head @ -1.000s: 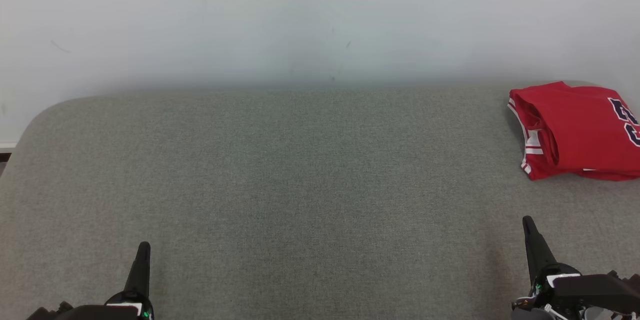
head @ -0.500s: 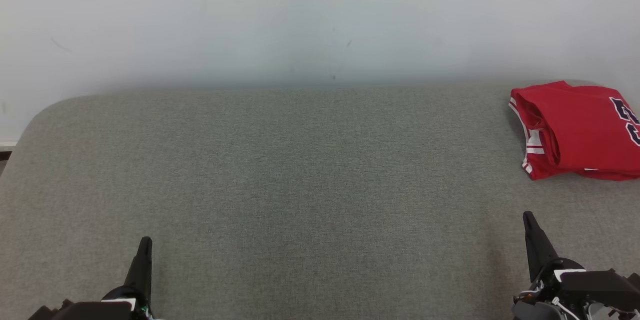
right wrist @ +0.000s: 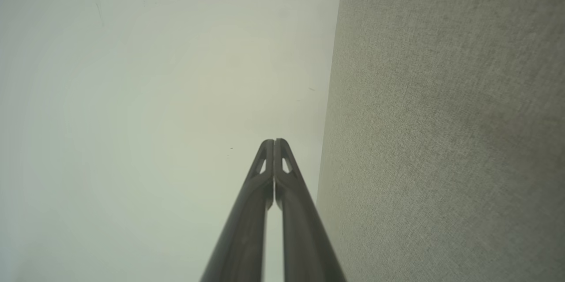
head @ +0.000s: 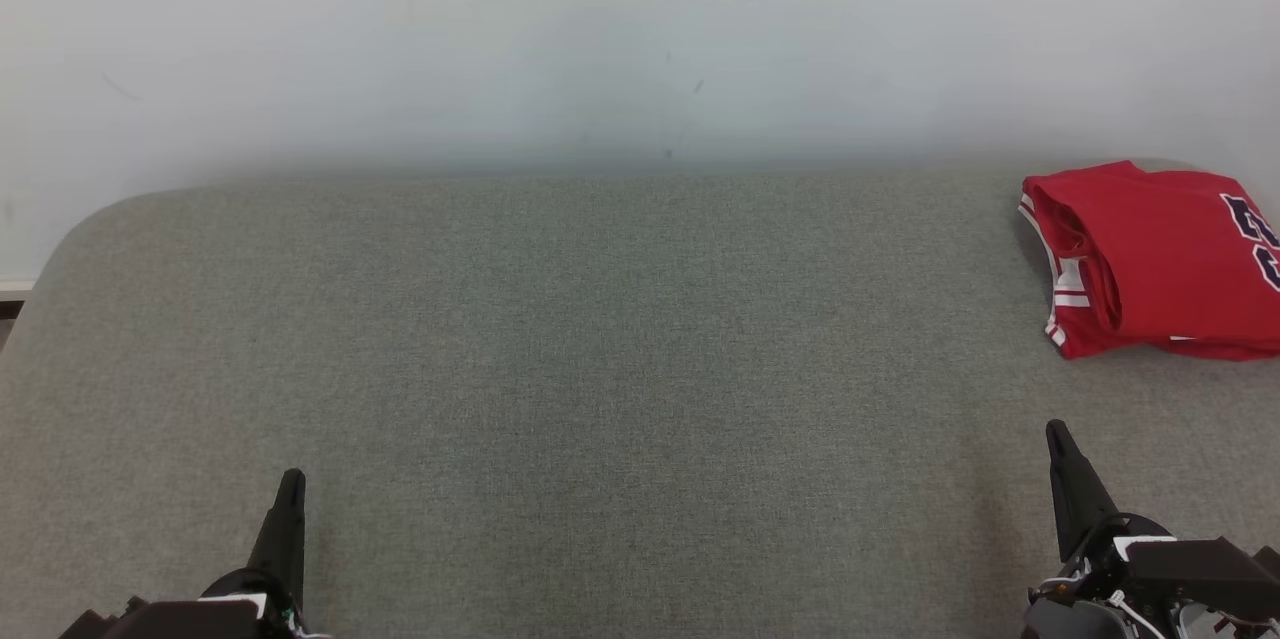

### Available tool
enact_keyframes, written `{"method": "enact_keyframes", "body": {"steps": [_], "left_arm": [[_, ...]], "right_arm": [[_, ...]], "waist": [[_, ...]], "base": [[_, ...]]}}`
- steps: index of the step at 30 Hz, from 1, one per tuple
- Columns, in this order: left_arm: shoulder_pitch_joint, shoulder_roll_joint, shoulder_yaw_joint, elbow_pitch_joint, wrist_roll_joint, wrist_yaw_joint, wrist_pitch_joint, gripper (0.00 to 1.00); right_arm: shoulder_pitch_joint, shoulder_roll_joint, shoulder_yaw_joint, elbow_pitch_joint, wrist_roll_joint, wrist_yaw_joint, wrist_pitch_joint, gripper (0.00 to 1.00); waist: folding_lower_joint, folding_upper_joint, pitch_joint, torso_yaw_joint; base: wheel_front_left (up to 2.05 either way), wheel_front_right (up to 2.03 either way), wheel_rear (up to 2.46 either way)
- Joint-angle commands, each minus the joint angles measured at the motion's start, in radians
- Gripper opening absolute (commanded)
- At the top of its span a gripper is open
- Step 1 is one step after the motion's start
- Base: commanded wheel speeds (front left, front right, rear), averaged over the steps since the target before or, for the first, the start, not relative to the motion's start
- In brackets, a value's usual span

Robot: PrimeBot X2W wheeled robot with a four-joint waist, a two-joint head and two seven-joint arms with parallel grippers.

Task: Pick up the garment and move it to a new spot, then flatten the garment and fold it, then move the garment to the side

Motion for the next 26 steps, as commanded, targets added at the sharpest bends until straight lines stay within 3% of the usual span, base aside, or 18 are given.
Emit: {"method": "enact_keyframes", "body": {"steps": [1, 26], "left_arm": [[-0.010, -0.002, 0.002, 0.001, -0.004, -0.003, 0.001, 0.00], [-0.010, -0.002, 0.002, 0.001, -0.004, -0.003, 0.001, 0.00]], "right_arm": [[-0.007, 0.002, -0.003, 0.000, 0.001, -0.002, 0.003, 0.00], [-0.008, 0.005, -0.007, 0.001, -0.004, -0.002, 0.007, 0.00]], "waist": [[-0.0001, 0.0000, 0.000, 0.000], [-0.0001, 0.0000, 0.000, 0.000]], "base": [[0.00, 0.00, 0.00], [0.00, 0.00, 0.00]]}}
